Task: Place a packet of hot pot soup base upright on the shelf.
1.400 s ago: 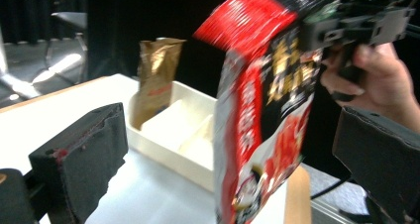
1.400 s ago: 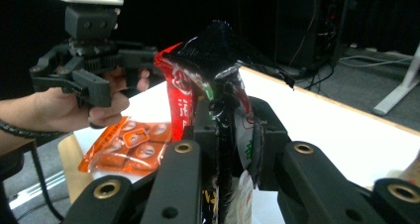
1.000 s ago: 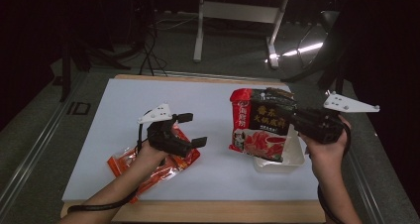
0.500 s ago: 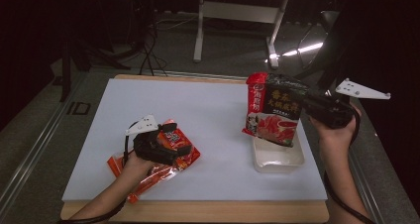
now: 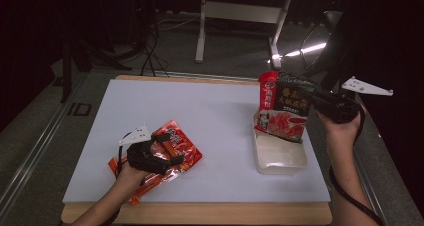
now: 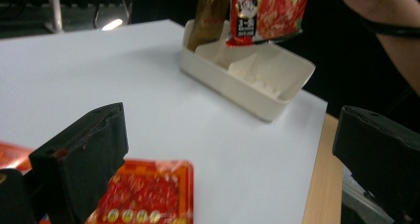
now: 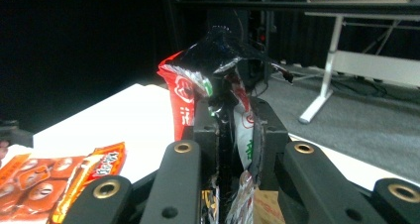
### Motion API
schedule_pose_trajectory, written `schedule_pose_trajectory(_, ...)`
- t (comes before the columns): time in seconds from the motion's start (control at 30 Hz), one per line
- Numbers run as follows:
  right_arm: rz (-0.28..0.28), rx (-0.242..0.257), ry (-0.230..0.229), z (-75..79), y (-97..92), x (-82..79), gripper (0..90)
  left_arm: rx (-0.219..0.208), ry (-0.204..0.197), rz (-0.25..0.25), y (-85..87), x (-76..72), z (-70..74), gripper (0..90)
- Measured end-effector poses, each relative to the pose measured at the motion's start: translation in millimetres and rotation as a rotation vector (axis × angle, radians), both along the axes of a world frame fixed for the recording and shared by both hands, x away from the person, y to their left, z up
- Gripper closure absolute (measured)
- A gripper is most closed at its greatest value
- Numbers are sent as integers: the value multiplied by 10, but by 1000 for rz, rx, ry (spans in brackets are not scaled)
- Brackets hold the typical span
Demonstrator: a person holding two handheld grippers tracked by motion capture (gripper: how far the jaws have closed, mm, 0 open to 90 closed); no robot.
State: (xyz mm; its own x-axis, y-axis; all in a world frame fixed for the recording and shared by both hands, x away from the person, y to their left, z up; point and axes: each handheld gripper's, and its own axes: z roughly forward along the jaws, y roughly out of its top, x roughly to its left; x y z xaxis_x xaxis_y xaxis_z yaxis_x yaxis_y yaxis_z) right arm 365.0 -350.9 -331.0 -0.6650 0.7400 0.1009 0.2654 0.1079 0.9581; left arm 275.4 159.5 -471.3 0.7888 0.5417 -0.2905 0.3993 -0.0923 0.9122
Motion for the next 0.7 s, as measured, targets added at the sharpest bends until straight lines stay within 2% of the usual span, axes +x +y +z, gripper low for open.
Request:
schedule_pose_trajectory(0.1,-8,-4,6,-55,-25,63,768,-4,3,10,42,-22,-25,13)
schedule_pose_trajectory(0.2,-6,-8,-12,-112,-52,122,767,5,-5,20,70,-45,-35,13)
schedule_pose_trajectory(0.27,-7,-1,-18,-149,-69,168,767,17,5,25,84,-41,-45,13)
schedule_pose_trajectory(0.4,-14,-26,-16,-222,-62,251,767,10,7,34,100,-53,-67,13)
schedule_pose_trajectory(0.63,1,-38,24,-437,-13,397,767,-4,18,36,116,-46,-98,13)
schedule_pose_trajectory(0.7,1,-38,24,-437,-13,397,767,-6,18,35,114,-45,-103,13)
